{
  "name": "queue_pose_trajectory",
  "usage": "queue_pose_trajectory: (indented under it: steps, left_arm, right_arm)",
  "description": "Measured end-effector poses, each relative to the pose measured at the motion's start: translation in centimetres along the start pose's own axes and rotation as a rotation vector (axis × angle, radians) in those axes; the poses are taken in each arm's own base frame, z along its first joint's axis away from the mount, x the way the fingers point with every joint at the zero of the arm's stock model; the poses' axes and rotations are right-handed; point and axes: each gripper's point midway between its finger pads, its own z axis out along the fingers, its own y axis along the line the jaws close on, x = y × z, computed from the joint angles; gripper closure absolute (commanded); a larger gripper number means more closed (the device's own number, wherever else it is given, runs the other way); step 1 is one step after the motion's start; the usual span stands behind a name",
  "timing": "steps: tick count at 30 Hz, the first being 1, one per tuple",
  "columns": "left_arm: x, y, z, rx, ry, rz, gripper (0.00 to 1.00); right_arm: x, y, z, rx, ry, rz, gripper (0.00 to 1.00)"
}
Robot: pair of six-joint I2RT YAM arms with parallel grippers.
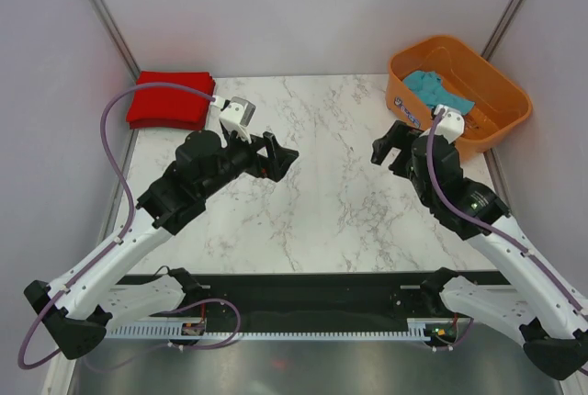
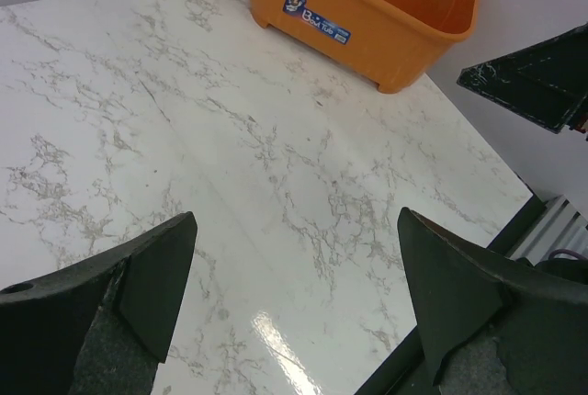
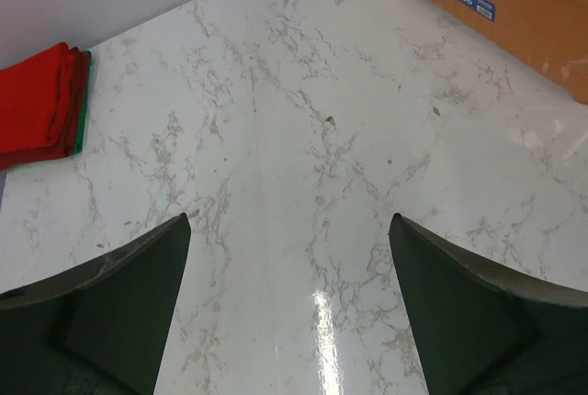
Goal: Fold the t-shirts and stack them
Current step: Grab the tshirt from the pile
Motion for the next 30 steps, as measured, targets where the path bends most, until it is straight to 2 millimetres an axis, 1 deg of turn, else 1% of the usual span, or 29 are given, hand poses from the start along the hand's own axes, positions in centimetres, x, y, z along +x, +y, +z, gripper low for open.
queue_pose_trajectory:
  steps: [4,8,11,12,13,15,16,17,19,21,22,23,26,27,28,30]
  left_arm:
    - [0.0,0.0,0.0,0.001,-0.001,0.0,0.03]
    - [0.0,0.0,0.0,0.001,-0.001,0.0,0.03]
    - [0.0,0.0,0.0,0.0,-0.001,0.0,0.03]
    - [0.0,0.0,0.0,0.0,-0.002,0.0,0.03]
    - [0.0,0.0,0.0,-0.001,-0.001,0.0,0.03]
    - [0.1,0.1,0.0,-0.003,0.0,0.0,0.03]
    - [0.1,0.1,0.0,-0.004,0.001,0.0,0.03]
    - [0.2,0.1,0.1,-0.006,0.002,0.0,0.03]
    - [0.3,0.2,0.1,-0.01,0.003,0.0,0.03]
    - [0.3,0.3,0.1,-0.013,0.004,0.0,0.03]
    - [0.3,0.4,0.1,-0.017,0.002,0.0,0.03]
    - [0.3,0.4,0.1,-0.019,0.001,0.0,0.03]
    - [0.2,0.5,0.1,-0.025,-0.001,0.001,0.03]
    - [0.2,0.5,0.1,-0.026,-0.001,0.001,0.03]
    - [0.2,0.5,0.1,-0.026,-0.001,0.001,0.03]
    - [0.2,0.5,0.1,-0.026,-0.001,0.001,0.03]
  right_arm:
    - [0.5,-0.6,1.2,0.062,0.01,-0.038,0.02]
    - [-0.2,-1.0,2.5,0.137,-0.014,-0.093,0.02]
    - [-2.0,-1.2,4.0,0.198,-0.051,-0.181,0.02]
    - [-3.0,-1.4,4.8,0.224,-0.063,-0.199,0.02]
    - [-4.5,-1.9,5.8,0.256,-0.077,-0.204,0.02]
    - [-7.9,-4.1,8.3,0.349,-0.12,-0.186,0.02]
    - [-9.3,-5.4,9.3,0.392,-0.139,-0.172,0.02]
    - [-10.6,-7.5,10.5,0.443,-0.143,-0.157,0.02]
    - [-12.4,-11.1,12.7,0.515,-0.141,-0.119,0.02]
    - [-13.1,-14.8,15.0,0.56,-0.11,-0.077,0.02]
    - [-13.3,-16.2,16.0,0.572,-0.096,-0.06,0.03]
    - [-13.2,-18.1,17.3,0.584,-0.068,-0.031,0.04]
    - [-12.8,-22.4,21.1,0.589,-0.011,0.057,0.08]
    - [-12.5,-23.3,22.1,0.587,0.006,0.082,0.09]
    - [-12.0,-24.5,23.6,0.578,0.026,0.116,0.09]
    - [-10.6,-26.0,26.2,0.553,0.073,0.166,0.11]
